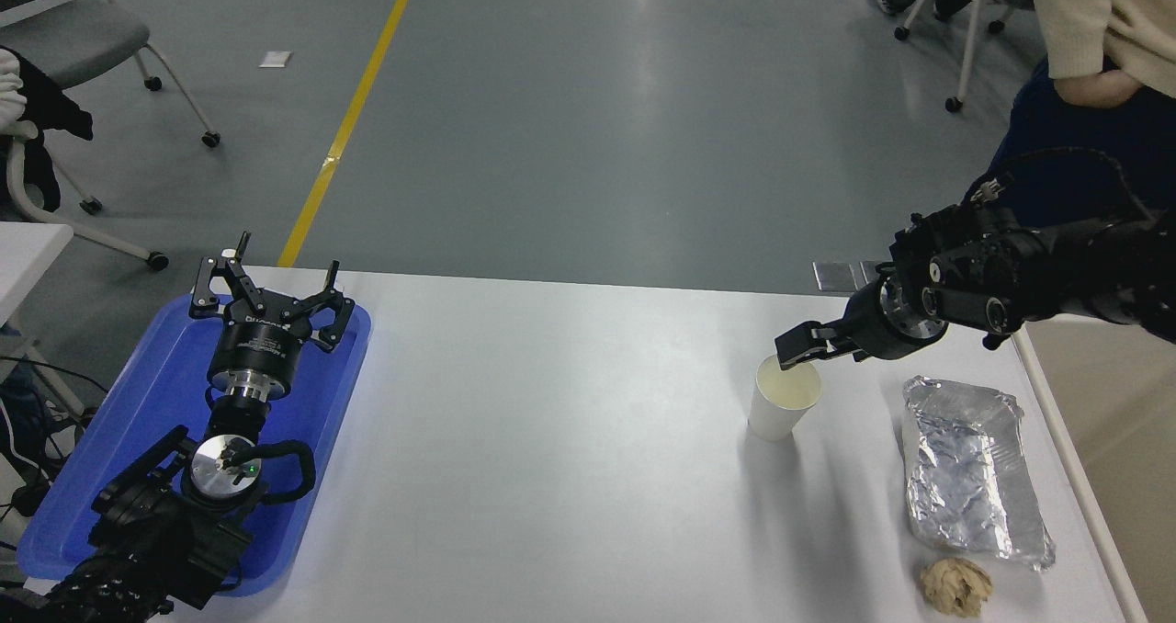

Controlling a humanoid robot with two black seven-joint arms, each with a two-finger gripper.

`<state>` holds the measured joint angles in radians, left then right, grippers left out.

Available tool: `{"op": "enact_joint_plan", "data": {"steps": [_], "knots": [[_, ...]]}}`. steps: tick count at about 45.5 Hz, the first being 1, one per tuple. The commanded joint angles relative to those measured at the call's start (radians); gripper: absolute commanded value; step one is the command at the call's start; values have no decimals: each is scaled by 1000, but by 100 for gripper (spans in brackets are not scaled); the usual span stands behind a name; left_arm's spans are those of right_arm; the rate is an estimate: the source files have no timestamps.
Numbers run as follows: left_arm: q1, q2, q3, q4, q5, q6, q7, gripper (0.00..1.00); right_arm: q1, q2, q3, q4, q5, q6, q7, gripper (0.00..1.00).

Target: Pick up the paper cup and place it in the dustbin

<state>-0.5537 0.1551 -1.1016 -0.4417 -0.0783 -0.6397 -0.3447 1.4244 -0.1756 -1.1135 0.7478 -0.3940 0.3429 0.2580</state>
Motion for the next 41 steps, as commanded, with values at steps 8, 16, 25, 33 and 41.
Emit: {"op": "enact_joint_plan", "data": {"steps": [8,16,25,33,41], "knots": [[1,1,-1,0,0,0,0,100,-139,4,53,-105,-45,-51,-23,100],[1,1,0,0,0,0,0,100,-162,10,69,-117,-45,-61,-33,98],[1,1,0,0,0,0,0,100,-177,16,89,-117,-55,-76,-36,62],[1,1,0,0,0,0,0,100,-171,16,89,-116,-77,-74,-40,21],[1,1,0,0,0,0,0,100,-166,18,90,-111,-77,-76,-33,0]]}}
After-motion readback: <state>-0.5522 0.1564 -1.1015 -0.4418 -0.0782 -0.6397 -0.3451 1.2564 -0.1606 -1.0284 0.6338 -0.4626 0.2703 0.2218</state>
